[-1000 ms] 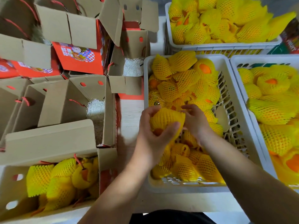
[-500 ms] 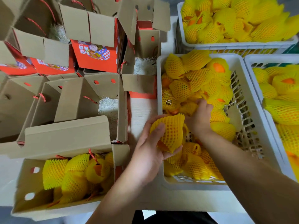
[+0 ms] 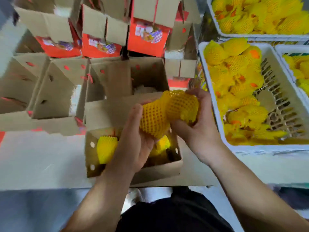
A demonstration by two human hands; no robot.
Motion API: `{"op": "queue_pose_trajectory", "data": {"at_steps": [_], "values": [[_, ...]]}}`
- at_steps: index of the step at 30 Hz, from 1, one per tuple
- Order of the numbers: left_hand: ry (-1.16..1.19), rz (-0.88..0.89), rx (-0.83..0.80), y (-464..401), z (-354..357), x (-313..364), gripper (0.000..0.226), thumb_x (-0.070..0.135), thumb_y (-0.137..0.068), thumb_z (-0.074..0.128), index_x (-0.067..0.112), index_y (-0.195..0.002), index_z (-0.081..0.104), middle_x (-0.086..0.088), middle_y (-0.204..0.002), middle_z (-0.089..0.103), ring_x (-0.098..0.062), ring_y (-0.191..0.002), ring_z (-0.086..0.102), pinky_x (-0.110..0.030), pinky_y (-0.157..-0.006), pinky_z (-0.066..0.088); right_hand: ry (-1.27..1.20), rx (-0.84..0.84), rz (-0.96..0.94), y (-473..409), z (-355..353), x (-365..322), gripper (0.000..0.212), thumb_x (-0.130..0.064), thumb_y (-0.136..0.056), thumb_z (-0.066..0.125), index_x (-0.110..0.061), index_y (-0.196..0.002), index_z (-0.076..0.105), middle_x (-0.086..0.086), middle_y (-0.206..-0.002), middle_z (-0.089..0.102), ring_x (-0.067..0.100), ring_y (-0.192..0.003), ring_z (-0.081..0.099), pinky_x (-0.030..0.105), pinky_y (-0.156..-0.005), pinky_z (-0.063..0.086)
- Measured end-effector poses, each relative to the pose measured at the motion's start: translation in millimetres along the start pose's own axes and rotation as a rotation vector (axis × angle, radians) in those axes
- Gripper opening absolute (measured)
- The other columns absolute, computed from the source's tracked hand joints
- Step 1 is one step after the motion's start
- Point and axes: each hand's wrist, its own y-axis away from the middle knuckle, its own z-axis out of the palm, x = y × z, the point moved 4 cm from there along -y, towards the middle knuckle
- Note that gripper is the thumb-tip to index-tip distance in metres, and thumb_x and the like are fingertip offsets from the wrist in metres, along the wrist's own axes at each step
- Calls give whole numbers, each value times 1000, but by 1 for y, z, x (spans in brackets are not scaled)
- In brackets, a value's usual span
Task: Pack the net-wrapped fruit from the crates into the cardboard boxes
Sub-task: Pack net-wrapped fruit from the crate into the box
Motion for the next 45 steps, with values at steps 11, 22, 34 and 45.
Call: {"op": "queue_pose_trajectory", "data": {"at_steps": [11, 22, 34, 45], "values": [[-99, -137, 64, 60, -127, 48, 51, 35, -105, 55, 47, -151, 37, 13, -134, 64, -17, -113, 71, -56, -86, 60, -133, 150, 179, 23, 126, 27, 48, -38, -79, 69, -45, -123, 52, -12, -116, 66, 9, -99, 67, 25, -79, 55], [-1897, -52, -158, 37, -140, 18, 55, 51, -95, 64, 16, -136, 51, -10, -136, 49, -36, -118, 60, -44, -91, 51, 601, -299, 525, 30, 99, 78, 50, -15, -81, 79, -15, -122, 52, 5, -105, 59, 15, -87, 58, 24, -64, 50], [-2196, -228, -263, 6, -142, 5, 73, 29, -94, 72, 16, -152, 28, -19, -146, 42, -43, -126, 55, -51, -90, 52, 1155, -792, 681, 13, 103, 76, 89, -55, -90, 69, -24, -155, 17, 10, -158, 37, 31, -136, 45, 41, -108, 42], [-2129, 206, -463, -9, -108, -11, 42, 52, -99, 50, 24, -130, 58, -3, -133, 56, -30, -127, 42, -44, -101, 32, 1009, -587, 823, 9, 97, 91, 103, -64, -70, 72, -27, -148, 17, 10, -130, 58, 29, -116, 57, 46, -103, 48]]}}
